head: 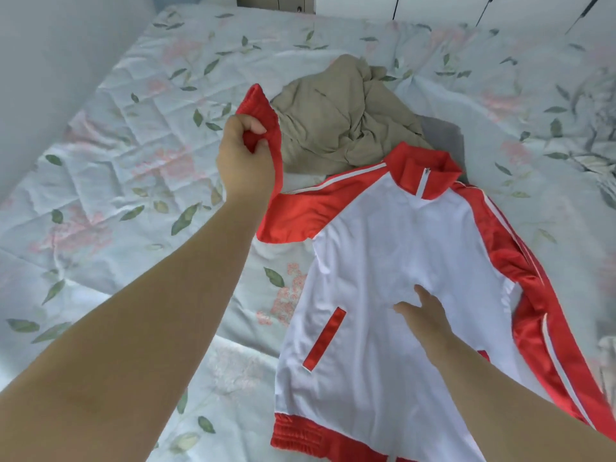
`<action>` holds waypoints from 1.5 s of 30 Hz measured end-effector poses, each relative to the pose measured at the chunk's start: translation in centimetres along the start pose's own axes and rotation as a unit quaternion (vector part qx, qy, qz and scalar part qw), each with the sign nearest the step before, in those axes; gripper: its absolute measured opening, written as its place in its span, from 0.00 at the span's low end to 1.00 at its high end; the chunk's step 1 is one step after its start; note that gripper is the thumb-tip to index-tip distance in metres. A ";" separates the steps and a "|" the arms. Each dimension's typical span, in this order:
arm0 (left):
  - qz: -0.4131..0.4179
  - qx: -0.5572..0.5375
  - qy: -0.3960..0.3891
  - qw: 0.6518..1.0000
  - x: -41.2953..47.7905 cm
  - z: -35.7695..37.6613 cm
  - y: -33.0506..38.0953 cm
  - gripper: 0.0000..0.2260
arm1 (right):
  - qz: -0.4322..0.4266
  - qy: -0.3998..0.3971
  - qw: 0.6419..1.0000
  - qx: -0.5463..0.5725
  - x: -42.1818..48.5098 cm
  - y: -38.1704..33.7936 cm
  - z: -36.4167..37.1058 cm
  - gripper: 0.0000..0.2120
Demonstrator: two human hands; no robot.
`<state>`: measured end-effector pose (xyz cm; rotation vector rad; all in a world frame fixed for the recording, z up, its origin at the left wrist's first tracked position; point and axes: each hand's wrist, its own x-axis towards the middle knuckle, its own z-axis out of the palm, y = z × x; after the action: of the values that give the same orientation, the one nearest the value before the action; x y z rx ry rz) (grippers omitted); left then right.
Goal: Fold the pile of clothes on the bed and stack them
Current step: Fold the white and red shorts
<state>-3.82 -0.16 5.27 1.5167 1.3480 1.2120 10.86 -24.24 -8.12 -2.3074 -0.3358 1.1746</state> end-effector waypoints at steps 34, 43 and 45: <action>-0.281 0.337 -0.263 0.859 -23.3 27.0 -7.0 0.30 | 0.233 0.126 0.961 -0.077 5.5 19.6 -18.0 0.33; -0.308 0.177 -0.561 0.748 -25.7 29.2 -7.4 0.30 | 0.181 0.175 0.962 -0.103 5.2 20.0 -18.4 0.15; -0.309 0.143 -0.534 0.774 -25.6 29.5 -7.2 0.27 | 0.123 0.224 0.962 -0.093 4.8 19.3 -19.1 0.13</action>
<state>22.84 -22.87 -13.44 1.3800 1.0450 -0.3255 28.78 -44.65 -12.80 -2.7552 0.0118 0.7125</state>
